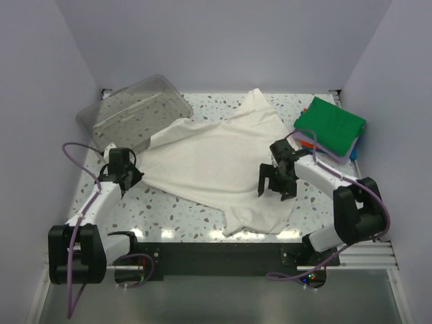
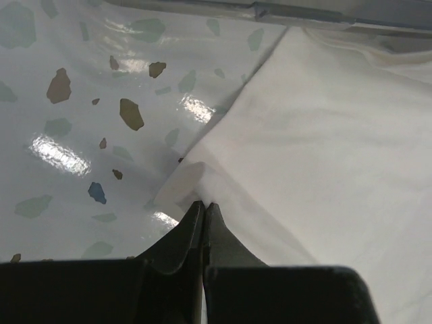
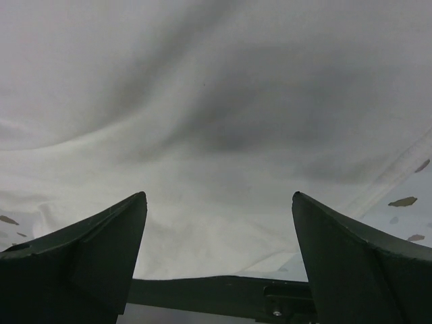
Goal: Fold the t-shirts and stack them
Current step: Fold the tshirt
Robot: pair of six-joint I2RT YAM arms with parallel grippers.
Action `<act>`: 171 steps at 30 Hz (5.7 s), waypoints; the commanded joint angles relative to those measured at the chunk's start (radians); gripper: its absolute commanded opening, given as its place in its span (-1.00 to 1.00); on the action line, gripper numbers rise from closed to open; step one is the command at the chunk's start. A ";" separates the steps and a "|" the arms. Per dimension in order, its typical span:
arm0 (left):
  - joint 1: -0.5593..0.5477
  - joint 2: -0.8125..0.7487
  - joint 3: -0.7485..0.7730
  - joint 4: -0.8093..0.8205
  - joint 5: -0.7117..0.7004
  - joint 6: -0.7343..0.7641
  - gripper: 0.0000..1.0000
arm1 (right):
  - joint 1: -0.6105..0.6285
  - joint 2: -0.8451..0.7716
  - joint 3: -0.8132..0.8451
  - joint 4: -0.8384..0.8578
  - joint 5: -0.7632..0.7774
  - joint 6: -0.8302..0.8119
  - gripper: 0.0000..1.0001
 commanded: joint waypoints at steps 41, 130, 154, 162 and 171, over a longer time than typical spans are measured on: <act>0.051 0.211 0.169 0.258 0.260 0.261 -1.00 | 0.004 -0.075 0.002 -0.097 0.072 0.046 0.89; 0.107 0.228 0.195 0.261 0.277 0.315 -1.00 | -0.253 0.123 -0.052 0.055 0.101 -0.061 -0.13; 0.107 0.038 0.134 -0.034 0.458 0.071 -1.00 | -0.249 -0.360 0.024 -0.377 -0.065 0.000 -1.00; 0.107 -0.091 0.172 -0.250 0.434 0.100 -1.00 | -0.248 -0.554 0.073 -0.618 -0.071 0.046 -1.00; 0.107 -0.187 0.275 -0.442 0.317 0.166 -1.00 | -0.248 -0.735 0.136 -0.812 -0.187 0.115 -1.00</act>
